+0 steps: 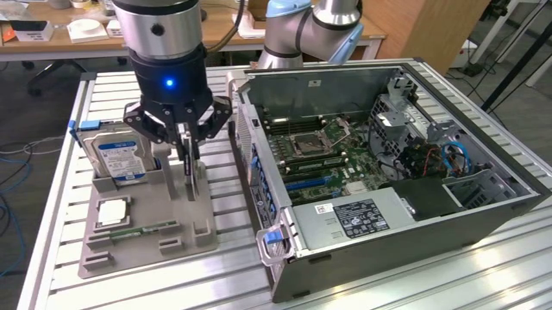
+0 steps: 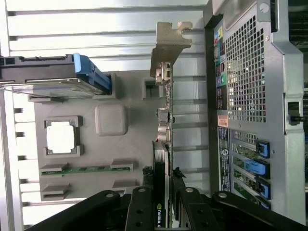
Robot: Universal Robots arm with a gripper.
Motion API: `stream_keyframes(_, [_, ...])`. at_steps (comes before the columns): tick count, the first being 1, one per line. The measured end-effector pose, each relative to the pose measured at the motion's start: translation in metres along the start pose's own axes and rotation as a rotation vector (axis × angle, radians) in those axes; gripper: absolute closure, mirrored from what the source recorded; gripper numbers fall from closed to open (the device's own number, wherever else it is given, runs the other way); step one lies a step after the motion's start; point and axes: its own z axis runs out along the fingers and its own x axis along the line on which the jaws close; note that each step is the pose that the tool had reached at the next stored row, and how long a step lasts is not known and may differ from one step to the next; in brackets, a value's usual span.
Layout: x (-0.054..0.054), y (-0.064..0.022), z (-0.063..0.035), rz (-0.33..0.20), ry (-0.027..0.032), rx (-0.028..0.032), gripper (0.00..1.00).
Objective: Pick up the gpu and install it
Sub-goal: 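Pick up the gpu and move the gpu toward the slot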
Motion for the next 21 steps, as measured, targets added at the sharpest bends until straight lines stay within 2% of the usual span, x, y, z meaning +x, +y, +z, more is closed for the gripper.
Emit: stream_keyframes(21, [-0.001, 0.0017, -0.0391, 0.000, -0.0001, -0.0001, 0.74])
